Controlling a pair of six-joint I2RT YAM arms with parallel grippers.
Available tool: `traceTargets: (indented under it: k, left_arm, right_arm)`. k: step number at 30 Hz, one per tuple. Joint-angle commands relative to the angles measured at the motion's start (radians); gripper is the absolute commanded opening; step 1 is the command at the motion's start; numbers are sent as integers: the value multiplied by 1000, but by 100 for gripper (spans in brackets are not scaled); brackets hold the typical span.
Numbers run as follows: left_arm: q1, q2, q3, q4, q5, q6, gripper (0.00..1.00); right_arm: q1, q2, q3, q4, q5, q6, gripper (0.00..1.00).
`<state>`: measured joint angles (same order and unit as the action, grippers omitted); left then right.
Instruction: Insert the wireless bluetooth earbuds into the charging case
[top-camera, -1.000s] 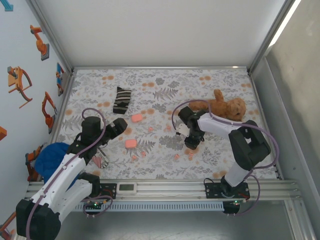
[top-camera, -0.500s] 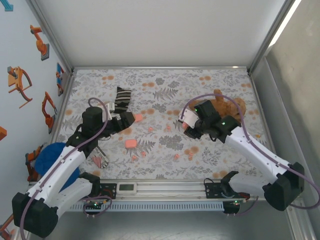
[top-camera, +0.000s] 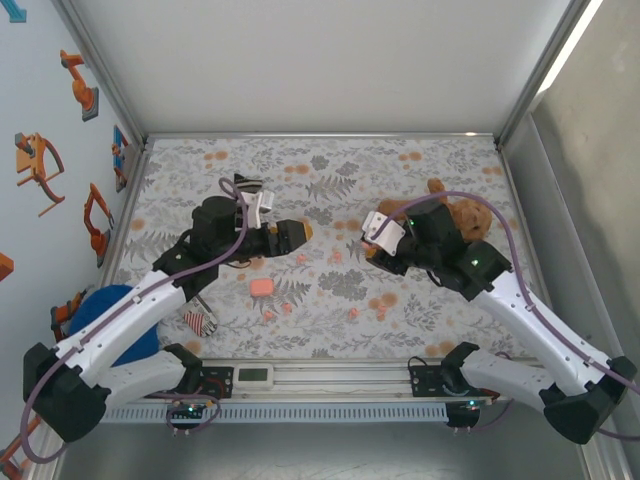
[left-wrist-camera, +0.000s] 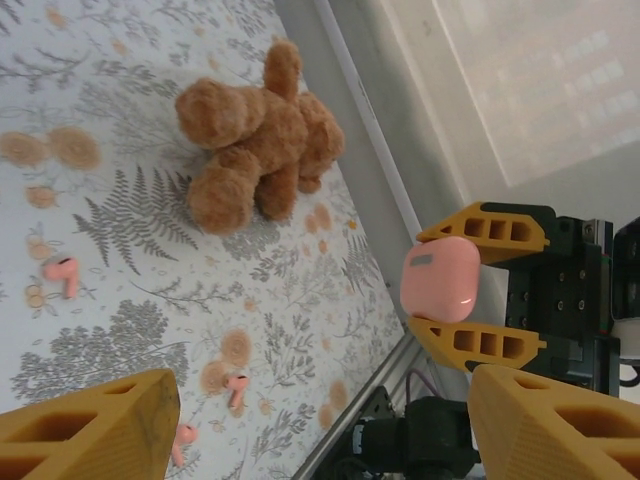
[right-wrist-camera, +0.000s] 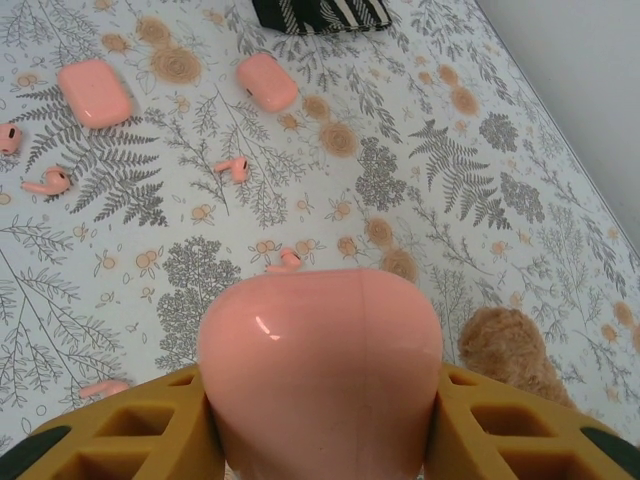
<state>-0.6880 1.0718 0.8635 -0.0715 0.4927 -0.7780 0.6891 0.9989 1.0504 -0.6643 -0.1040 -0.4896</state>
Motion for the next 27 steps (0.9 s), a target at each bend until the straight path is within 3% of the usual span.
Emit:
traceTargets:
  k: [1,15,27]
  left_arm:
    - [-47,44,57,50,15,33,74]
    - [-211,234,188,79,-13,74,73]
    - [-252,317,246,81,-9,88,66]
  right_arm:
    - [22,-4,36,15,12,-14,45]
    - [58,15,46,-3,58,-14,44]
    - [69,22,46,-17,72,-14,44]
